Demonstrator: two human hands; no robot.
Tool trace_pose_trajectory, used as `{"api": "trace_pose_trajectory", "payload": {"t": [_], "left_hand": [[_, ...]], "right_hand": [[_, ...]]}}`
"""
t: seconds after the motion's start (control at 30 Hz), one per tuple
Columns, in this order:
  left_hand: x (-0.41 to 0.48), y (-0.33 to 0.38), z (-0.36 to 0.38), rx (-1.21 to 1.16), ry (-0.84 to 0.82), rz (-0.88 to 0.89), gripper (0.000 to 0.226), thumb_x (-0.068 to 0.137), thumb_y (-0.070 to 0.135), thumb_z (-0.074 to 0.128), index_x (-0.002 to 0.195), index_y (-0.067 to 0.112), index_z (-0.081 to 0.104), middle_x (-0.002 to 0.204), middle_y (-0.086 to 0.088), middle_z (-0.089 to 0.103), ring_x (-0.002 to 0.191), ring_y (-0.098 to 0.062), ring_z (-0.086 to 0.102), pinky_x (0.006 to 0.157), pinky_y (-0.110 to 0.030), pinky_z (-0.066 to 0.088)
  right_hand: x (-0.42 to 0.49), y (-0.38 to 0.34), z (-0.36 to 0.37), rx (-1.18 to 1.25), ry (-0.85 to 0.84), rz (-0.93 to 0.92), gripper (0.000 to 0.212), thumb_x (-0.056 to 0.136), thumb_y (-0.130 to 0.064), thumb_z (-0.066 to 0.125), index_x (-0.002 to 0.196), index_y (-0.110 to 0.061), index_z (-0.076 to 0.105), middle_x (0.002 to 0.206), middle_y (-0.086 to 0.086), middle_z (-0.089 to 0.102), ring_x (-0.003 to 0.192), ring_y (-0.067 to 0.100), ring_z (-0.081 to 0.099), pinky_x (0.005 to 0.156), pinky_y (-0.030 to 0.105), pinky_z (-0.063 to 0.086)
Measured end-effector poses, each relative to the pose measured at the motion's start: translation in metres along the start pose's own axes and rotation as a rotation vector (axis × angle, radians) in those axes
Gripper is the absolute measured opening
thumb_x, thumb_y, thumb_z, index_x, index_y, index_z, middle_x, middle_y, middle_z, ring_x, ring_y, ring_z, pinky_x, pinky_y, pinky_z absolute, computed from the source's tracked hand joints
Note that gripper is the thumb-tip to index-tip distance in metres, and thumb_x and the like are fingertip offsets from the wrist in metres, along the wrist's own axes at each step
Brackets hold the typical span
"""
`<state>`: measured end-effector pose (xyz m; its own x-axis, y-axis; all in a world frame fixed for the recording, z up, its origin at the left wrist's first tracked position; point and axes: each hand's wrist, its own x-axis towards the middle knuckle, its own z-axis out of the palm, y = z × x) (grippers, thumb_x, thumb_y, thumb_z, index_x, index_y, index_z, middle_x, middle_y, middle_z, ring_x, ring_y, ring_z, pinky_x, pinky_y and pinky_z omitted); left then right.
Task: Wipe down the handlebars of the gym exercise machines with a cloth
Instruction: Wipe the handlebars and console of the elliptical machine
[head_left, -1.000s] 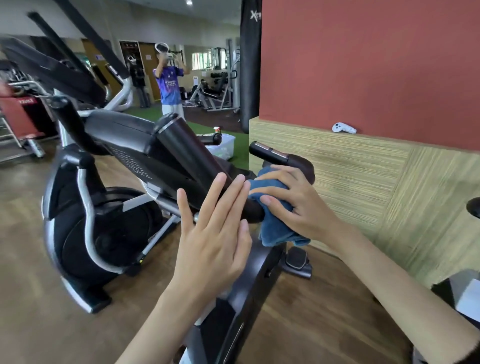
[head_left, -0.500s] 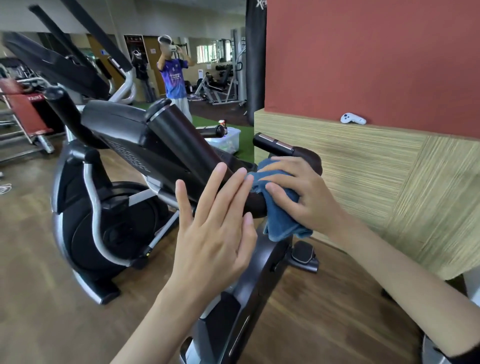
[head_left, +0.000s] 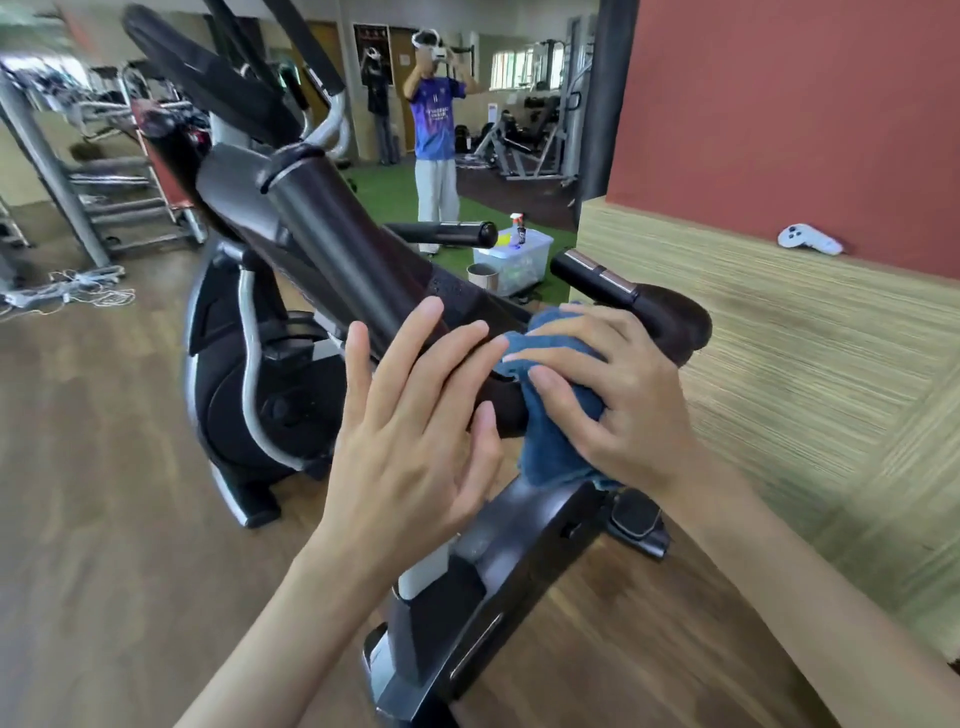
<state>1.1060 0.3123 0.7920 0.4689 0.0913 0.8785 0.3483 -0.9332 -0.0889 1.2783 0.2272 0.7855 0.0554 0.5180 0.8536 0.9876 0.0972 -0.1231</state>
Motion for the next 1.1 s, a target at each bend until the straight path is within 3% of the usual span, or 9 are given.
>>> {"api": "trace_pose_trajectory", "payload": {"t": [0.17,0.27,0.4,0.47,0.6,0.7,0.77,0.97,1.1], "left_hand": [[0.000,0.005,0.001,0.049,0.006,-0.030,0.038,0.097,0.021,0.037,0.121,0.006,0.063,0.123,-0.008,0.061,0.133,-0.027,0.035,0.119,-0.043,0.008],[0.002,0.004,-0.004,0.091,-0.009,-0.012,0.035,0.096,0.020,0.042,0.118,0.006,0.065,0.120,-0.010,0.064,0.131,-0.028,0.038,0.119,-0.042,0.010],[0.003,0.002,-0.010,0.097,-0.050,0.005,0.032,0.095,0.020,0.046,0.115,0.006,0.067,0.117,-0.011,0.064,0.129,-0.028,0.038,0.118,-0.044,0.014],[0.004,0.002,-0.012,0.098,-0.071,0.002,0.032,0.095,0.020,0.046,0.115,0.006,0.067,0.118,-0.011,0.064,0.130,-0.028,0.036,0.118,-0.044,0.014],[0.004,0.005,-0.014,0.087,-0.104,-0.012,0.031,0.094,0.018,0.047,0.116,0.006,0.066,0.118,-0.011,0.063,0.131,-0.028,0.035,0.118,-0.044,0.012],[0.004,0.007,-0.015,0.056,-0.129,-0.048,0.031,0.095,0.017,0.046,0.117,0.007,0.065,0.121,-0.006,0.059,0.134,-0.025,0.033,0.118,-0.044,0.012],[0.005,0.010,-0.017,0.000,-0.121,-0.087,0.033,0.095,0.015,0.042,0.119,0.007,0.063,0.123,-0.003,0.054,0.135,-0.022,0.031,0.118,-0.045,0.013],[0.009,0.025,-0.017,-0.023,-0.045,-0.220,0.036,0.093,0.009,0.034,0.123,0.010,0.054,0.124,-0.002,0.052,0.133,-0.018,0.037,0.112,-0.056,0.023],[0.013,0.044,-0.004,0.207,-0.090,-0.272,0.034,0.094,0.013,0.040,0.117,0.008,0.064,0.120,-0.004,0.061,0.130,-0.024,0.041,0.117,-0.055,0.012]], "right_hand": [[-0.002,0.006,-0.003,0.036,0.010,-0.099,0.030,0.097,-0.028,0.049,0.103,-0.014,0.075,0.108,0.006,0.068,0.110,0.029,0.056,0.105,0.033,0.040],[0.000,0.019,-0.011,0.116,-0.099,-0.075,0.032,0.094,-0.032,0.049,0.113,-0.016,0.070,0.116,0.005,0.064,0.113,0.028,0.055,0.104,0.035,0.039],[0.002,0.026,-0.024,0.212,-0.318,-0.011,0.043,0.087,-0.037,0.048,0.130,-0.029,0.049,0.138,-0.004,0.049,0.121,0.025,0.050,0.098,0.044,0.041],[0.004,0.029,-0.027,0.121,-0.392,-0.089,0.042,0.092,-0.043,0.045,0.132,-0.033,0.051,0.144,-0.003,0.044,0.125,0.027,0.046,0.100,0.045,0.041],[0.010,0.028,-0.027,0.034,-0.411,-0.214,0.043,0.098,-0.050,0.040,0.133,-0.030,0.056,0.137,-0.001,0.053,0.132,0.031,0.041,0.111,0.044,0.034],[0.014,0.028,-0.027,-0.008,-0.403,-0.269,0.045,0.096,-0.052,0.043,0.129,-0.028,0.061,0.142,0.001,0.049,0.140,0.038,0.030,0.110,0.056,0.030],[0.016,0.030,-0.027,-0.029,-0.407,-0.305,0.046,0.096,-0.054,0.042,0.129,-0.029,0.061,0.145,0.002,0.046,0.139,0.039,0.031,0.108,0.059,0.031],[0.016,0.029,-0.015,0.060,-0.340,-0.315,0.047,0.098,-0.057,0.037,0.126,-0.030,0.063,0.127,-0.005,0.062,0.119,0.031,0.054,0.097,0.046,0.046],[0.013,0.048,-0.020,0.187,-0.374,-0.280,0.046,0.097,-0.055,0.037,0.129,-0.031,0.060,0.125,-0.009,0.060,0.120,0.024,0.052,0.100,0.029,0.041]]}}
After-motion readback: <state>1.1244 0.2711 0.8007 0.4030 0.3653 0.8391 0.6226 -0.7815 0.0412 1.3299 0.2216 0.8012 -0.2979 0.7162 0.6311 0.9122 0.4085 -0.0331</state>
